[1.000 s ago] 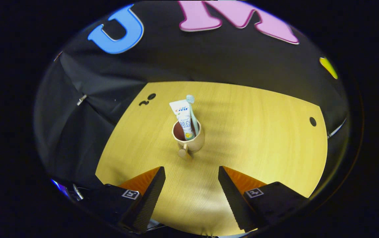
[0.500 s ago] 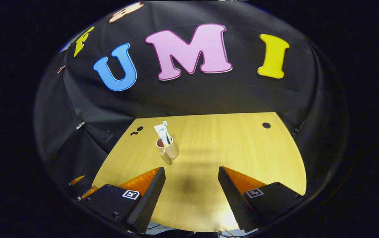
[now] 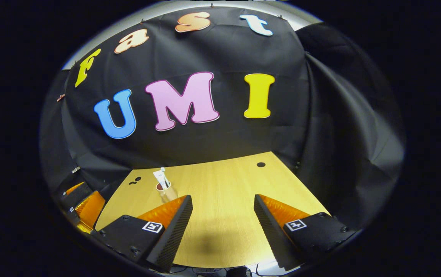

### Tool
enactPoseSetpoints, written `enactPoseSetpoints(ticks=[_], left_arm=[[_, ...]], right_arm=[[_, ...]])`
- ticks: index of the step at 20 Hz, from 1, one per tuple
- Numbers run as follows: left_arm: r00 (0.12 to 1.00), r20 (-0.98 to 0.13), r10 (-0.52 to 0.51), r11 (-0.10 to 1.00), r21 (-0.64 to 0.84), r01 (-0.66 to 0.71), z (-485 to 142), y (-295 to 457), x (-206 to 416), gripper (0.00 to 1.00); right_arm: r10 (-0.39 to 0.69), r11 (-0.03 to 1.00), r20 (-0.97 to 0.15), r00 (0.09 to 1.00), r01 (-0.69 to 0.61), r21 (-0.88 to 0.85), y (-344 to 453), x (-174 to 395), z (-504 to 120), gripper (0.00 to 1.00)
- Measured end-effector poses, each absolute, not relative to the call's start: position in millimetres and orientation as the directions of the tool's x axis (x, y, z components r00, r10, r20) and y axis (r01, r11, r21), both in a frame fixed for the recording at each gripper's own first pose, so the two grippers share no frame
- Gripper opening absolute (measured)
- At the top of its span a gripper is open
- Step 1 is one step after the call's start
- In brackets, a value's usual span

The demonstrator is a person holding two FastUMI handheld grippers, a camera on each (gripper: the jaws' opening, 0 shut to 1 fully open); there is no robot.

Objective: Put the toothbrush and toothpaste on the desktop into the cup, then pick up the cup and place it on the coaster on the desktop.

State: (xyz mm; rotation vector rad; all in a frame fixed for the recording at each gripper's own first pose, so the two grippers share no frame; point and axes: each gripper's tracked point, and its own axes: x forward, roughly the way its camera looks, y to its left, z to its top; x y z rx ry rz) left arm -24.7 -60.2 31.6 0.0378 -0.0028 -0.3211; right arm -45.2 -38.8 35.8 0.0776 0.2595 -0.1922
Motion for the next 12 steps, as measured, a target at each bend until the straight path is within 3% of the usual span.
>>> enactPoseSetpoints(ticks=[4,6,12], left_arm=[[0.939,0.059,-0.338,0.94,0.059,0.335,58.9,-69.1,-37.0,0.98],[0.929,0.082,-0.361,0.933,0.042,0.358,69.1,-74.4,-39.5,0.98],[0.929,0.058,-0.367,0.93,0.014,0.366,64.7,-70.2,-43.7,0.98]], right_arm=[[-0.247,0.959,-0.157,0.956,0.264,0.098,-30.8,-70.2,43.2,0.98],[-0.228,0.964,-0.131,0.965,0.242,0.107,-13.9,-78.9,41.2,0.98],[-0.194,0.978,-0.149,0.97,0.203,0.053,13.3,-67.0,28.9,0.98]])
